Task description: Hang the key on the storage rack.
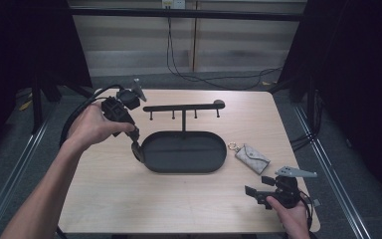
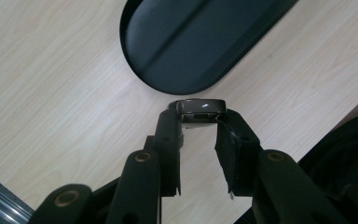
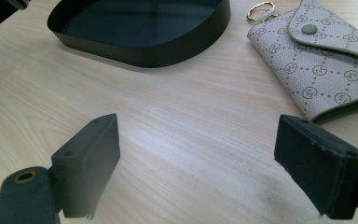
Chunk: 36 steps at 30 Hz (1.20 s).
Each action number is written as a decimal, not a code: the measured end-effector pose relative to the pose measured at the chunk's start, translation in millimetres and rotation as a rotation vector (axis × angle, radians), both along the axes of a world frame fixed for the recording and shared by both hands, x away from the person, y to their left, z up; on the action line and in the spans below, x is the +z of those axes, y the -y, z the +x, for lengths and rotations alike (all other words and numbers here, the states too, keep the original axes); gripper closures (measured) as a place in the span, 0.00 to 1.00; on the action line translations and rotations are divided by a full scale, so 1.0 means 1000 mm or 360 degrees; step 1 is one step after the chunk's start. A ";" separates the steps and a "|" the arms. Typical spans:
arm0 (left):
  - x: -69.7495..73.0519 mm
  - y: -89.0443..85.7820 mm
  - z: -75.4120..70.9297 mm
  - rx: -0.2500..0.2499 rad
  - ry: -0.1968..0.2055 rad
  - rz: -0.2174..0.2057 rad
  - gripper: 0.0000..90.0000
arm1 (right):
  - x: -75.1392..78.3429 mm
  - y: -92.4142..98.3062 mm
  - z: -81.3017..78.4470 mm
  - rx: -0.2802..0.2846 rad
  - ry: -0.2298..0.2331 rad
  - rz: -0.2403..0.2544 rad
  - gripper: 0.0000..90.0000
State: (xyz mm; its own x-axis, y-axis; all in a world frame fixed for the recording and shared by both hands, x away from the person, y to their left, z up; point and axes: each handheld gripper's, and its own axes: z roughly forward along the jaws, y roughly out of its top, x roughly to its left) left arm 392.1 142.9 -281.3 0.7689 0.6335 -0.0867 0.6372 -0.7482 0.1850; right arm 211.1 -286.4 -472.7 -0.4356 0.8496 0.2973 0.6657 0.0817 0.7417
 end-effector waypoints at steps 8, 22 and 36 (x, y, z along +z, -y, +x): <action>0.002 0.012 0.012 0.0003 -0.0015 0.0005 0.79 | 0.000 0.000 0.000 -0.0001 -0.0007 0.0003 0.16; -0.008 0.023 0.038 0.0076 -0.0084 0.0007 0.79 | -0.001 0.000 0.001 0.0008 -0.0013 0.0005 0.17; -0.020 0.035 0.055 0.0108 -0.0128 0.0029 0.79 | -0.001 0.000 0.001 0.0019 -0.0020 0.0010 0.17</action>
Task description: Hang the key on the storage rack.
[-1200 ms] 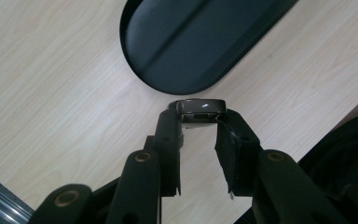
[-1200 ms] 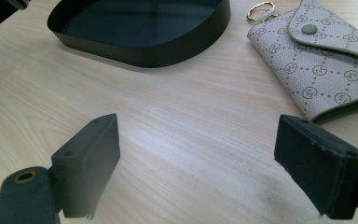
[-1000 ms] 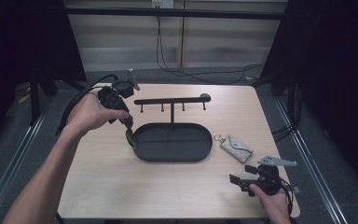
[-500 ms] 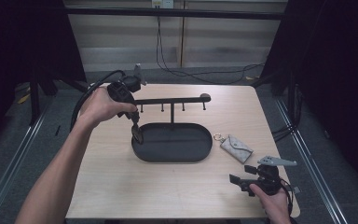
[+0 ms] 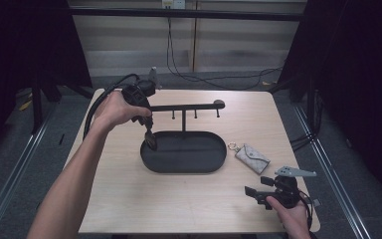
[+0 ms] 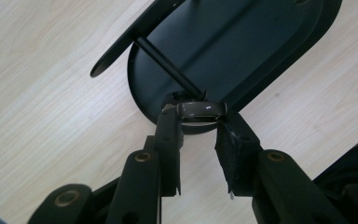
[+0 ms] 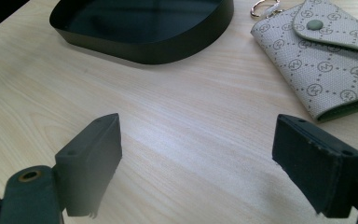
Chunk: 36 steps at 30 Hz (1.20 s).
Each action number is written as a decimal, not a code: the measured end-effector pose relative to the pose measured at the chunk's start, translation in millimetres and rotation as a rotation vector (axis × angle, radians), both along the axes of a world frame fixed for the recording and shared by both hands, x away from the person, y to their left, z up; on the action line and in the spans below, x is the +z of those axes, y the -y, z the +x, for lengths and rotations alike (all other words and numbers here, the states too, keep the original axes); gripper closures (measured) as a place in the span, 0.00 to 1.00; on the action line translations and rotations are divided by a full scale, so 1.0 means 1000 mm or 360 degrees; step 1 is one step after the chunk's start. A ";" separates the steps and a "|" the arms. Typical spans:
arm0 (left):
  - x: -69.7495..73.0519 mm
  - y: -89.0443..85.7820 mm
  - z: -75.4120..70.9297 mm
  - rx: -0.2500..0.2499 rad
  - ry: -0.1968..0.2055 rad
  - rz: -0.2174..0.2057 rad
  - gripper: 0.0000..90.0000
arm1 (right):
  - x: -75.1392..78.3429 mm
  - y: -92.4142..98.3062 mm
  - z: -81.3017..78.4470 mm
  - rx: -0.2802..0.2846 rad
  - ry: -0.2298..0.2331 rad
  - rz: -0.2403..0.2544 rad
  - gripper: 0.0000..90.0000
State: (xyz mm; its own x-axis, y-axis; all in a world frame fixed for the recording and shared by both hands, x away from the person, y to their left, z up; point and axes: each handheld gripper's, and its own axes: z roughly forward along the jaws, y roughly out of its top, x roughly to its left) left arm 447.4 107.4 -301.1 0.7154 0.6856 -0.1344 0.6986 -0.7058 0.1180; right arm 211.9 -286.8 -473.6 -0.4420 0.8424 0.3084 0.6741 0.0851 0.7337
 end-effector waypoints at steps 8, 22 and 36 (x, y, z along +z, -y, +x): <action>-0.003 0.005 0.006 0.0026 0.0006 0.0019 0.79 | 0.000 0.000 0.000 0.0005 -0.0002 0.0002 0.18; -0.008 0.006 0.013 0.0095 0.0007 0.0011 0.78 | 0.000 0.000 0.000 0.0016 -0.0010 0.0002 0.18; -0.012 0.004 0.012 0.0132 -0.0003 0.0014 0.61 | -0.001 0.000 0.001 0.0015 -0.0011 -0.0002 0.19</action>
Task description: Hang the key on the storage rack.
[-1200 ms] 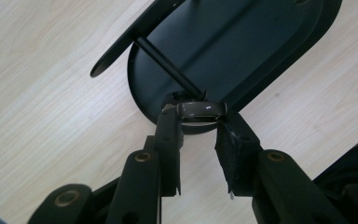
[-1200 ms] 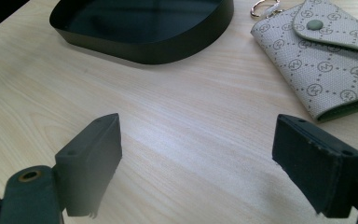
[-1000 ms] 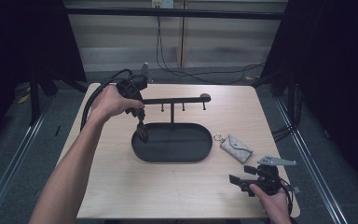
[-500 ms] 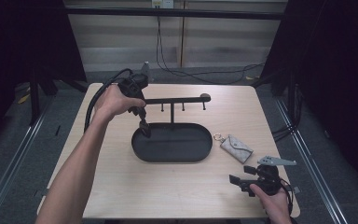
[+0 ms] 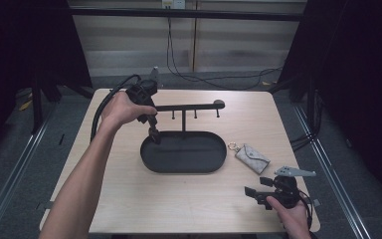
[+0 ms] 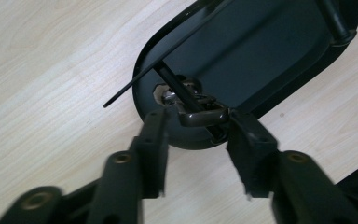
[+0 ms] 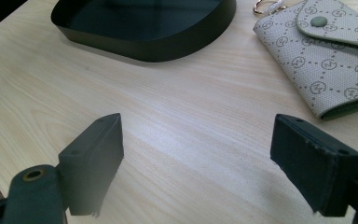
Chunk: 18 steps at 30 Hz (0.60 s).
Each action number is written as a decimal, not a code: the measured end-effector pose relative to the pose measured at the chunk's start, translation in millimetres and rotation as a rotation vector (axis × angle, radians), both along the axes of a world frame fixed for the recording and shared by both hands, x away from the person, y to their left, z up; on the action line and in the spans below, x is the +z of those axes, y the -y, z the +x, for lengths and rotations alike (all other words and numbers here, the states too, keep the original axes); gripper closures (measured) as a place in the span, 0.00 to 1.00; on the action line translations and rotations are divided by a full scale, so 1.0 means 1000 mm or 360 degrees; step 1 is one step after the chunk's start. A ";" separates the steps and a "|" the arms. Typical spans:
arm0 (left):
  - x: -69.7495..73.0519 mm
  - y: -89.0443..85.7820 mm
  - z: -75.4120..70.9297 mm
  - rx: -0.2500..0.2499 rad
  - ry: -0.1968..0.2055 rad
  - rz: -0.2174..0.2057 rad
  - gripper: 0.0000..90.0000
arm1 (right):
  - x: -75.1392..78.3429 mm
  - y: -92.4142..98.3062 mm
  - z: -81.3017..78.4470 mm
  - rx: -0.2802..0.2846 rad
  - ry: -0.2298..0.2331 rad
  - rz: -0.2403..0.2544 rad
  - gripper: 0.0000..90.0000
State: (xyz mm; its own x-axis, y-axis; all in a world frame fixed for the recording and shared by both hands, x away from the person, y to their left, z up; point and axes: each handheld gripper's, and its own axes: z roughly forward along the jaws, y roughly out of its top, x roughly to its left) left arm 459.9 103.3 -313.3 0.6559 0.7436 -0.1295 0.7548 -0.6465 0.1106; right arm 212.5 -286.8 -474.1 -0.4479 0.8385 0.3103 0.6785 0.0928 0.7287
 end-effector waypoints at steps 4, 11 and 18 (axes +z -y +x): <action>-0.001 -0.001 -0.001 0.0015 0.0002 0.0004 0.51 | 0.000 0.000 0.000 0.0001 -0.0001 -0.0001 0.19; 0.002 -0.006 -0.004 0.0039 0.0031 -0.0016 0.40 | 0.000 0.000 0.000 0.0001 -0.0004 -0.0002 0.19; 0.007 -0.010 -0.012 0.0004 0.0048 -0.0036 0.38 | 0.000 -0.001 0.001 -0.0002 -0.0014 0.0001 0.19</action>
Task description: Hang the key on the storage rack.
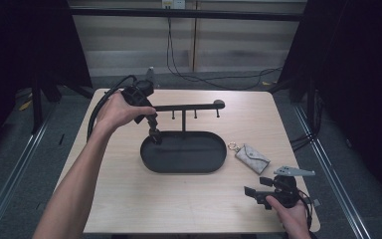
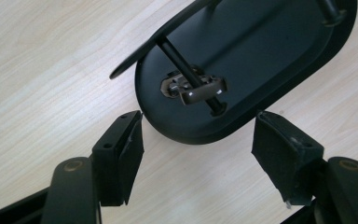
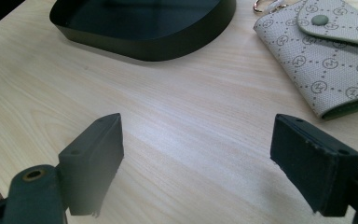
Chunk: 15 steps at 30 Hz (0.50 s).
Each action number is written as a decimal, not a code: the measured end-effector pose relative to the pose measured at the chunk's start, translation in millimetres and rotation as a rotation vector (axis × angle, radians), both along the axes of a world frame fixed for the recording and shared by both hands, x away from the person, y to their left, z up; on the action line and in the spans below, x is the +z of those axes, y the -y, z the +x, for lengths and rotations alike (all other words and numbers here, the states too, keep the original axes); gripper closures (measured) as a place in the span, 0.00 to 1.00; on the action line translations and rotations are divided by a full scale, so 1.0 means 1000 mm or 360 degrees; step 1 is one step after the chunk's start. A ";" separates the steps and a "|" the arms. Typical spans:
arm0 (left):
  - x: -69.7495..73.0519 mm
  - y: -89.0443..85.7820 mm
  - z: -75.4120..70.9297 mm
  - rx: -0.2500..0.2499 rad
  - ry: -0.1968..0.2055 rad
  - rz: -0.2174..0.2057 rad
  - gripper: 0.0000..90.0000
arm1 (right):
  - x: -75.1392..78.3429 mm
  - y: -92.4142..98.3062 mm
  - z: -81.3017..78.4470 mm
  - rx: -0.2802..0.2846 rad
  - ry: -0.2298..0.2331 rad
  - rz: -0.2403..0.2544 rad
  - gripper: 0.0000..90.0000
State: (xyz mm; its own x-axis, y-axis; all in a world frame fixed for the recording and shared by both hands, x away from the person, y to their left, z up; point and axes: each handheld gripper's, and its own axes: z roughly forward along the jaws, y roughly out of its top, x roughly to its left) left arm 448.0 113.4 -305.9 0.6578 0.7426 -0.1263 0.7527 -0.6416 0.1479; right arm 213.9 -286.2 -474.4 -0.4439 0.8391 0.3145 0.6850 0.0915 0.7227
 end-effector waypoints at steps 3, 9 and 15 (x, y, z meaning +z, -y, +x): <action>0.002 -0.003 -0.004 -0.0005 0.0008 -0.0022 0.38 | 0.000 0.000 0.000 -0.0007 -0.0007 0.0000 0.19; 0.001 -0.010 -0.014 -0.0051 0.0048 -0.0067 0.38 | -0.001 0.000 0.000 -0.0011 -0.0007 -0.0005 0.19; 0.002 -0.014 -0.024 -0.0086 0.0094 -0.0079 0.38 | 0.000 0.000 0.000 -0.0011 -0.0011 -0.0009 0.19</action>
